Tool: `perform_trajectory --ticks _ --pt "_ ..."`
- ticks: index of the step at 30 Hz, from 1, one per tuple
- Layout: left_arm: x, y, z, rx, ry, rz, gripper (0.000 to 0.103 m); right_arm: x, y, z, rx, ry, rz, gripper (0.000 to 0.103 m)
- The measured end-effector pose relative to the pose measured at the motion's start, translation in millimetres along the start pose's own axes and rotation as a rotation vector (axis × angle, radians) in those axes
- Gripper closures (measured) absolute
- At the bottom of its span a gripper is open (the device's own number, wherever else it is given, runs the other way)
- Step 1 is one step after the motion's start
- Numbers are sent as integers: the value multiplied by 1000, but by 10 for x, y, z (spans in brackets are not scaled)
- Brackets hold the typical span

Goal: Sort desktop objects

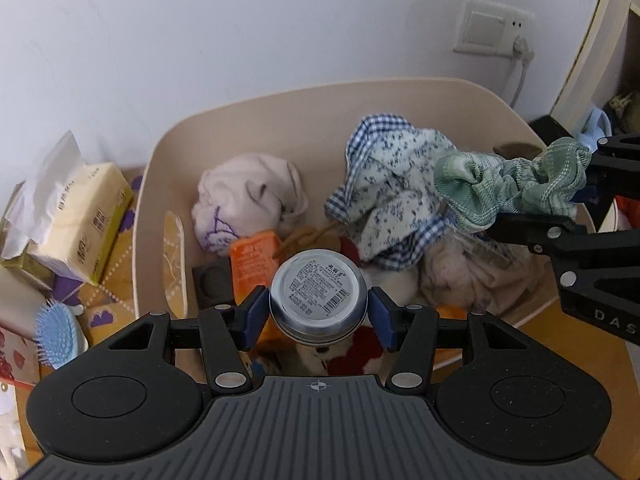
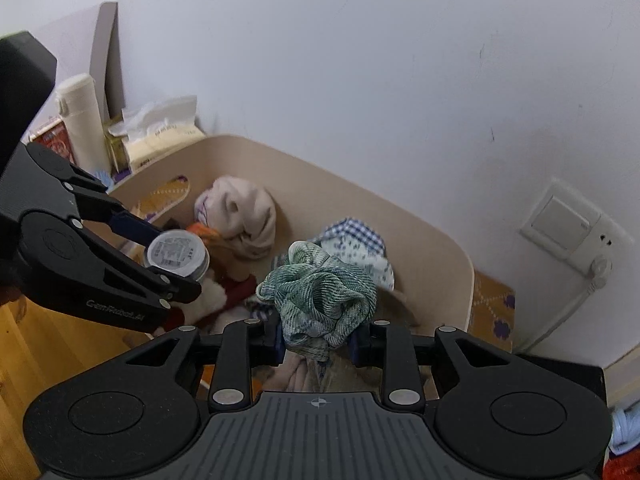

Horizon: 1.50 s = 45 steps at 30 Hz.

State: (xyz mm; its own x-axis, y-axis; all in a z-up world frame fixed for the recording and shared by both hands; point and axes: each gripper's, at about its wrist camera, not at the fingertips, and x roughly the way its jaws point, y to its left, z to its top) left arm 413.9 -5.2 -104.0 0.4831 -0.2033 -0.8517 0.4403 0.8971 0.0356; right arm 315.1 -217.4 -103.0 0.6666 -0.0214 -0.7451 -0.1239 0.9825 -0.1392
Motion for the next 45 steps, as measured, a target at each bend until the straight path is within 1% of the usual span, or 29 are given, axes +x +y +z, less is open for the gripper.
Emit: perform_trajectory --ticks 4,5,6,8,9,10,11,12,13,15,18,20,21,23,25,30,37,41,45 --pt "27 13 -8 1 27 -7 48 43 40 -10 -1 35 -10 70" --pt "39 16 -10 -2 38 -7 48 40 47 -6 0 38 -15 66" --pt "45 14 -8 -7 44 -7 48 41 57 -1 0 43 -17 60" --pt "22 19 -21 -17 40 -1 48 41 80 4 -2 52 -21 57" --pt "8 15 -24 -19 41 2 47 36 91 3 -1 54 -22 55" --pt "-3 12 -20 -21 43 2 40 28 98 0 4 55 -23 52" --pt "-16 14 -13 -26 44 -1 36 21 101 -4 8 57 -24 48" --pt "-32 14 -8 -33 42 0 30 15 99 -7 13 59 -24 41" --pt "-48 13 -4 -38 39 5 27 0 89 -10 21 60 -22 38" --pt "-66 3 9 -40 45 13 25 -31 60 -14 51 60 -13 25" --pt "-100 -9 14 -47 48 32 21 -85 44 -17 78 52 -10 23" --pt "-130 -17 15 -55 44 46 20 -131 34 -11 87 40 -8 16" --pt "-142 -22 15 -60 43 52 20 -157 32 -7 93 33 -11 11" --pt "-175 -32 15 -75 44 59 20 -218 31 10 110 18 -16 8" --pt "-220 -48 12 -84 41 68 19 -283 28 29 132 5 -19 0" --pt "-373 -88 -3 -98 29 90 18 -425 58 86 157 -6 -62 0" --pt "-695 -95 -61 -136 1 113 18 -658 89 113 203 -11 -57 0" --pt "-911 -92 -118 -162 -13 115 17 -816 139 111 222 -2 -94 0" --pt "-1168 -117 -199 -173 -37 140 17 -1016 146 86 266 -17 -89 0"
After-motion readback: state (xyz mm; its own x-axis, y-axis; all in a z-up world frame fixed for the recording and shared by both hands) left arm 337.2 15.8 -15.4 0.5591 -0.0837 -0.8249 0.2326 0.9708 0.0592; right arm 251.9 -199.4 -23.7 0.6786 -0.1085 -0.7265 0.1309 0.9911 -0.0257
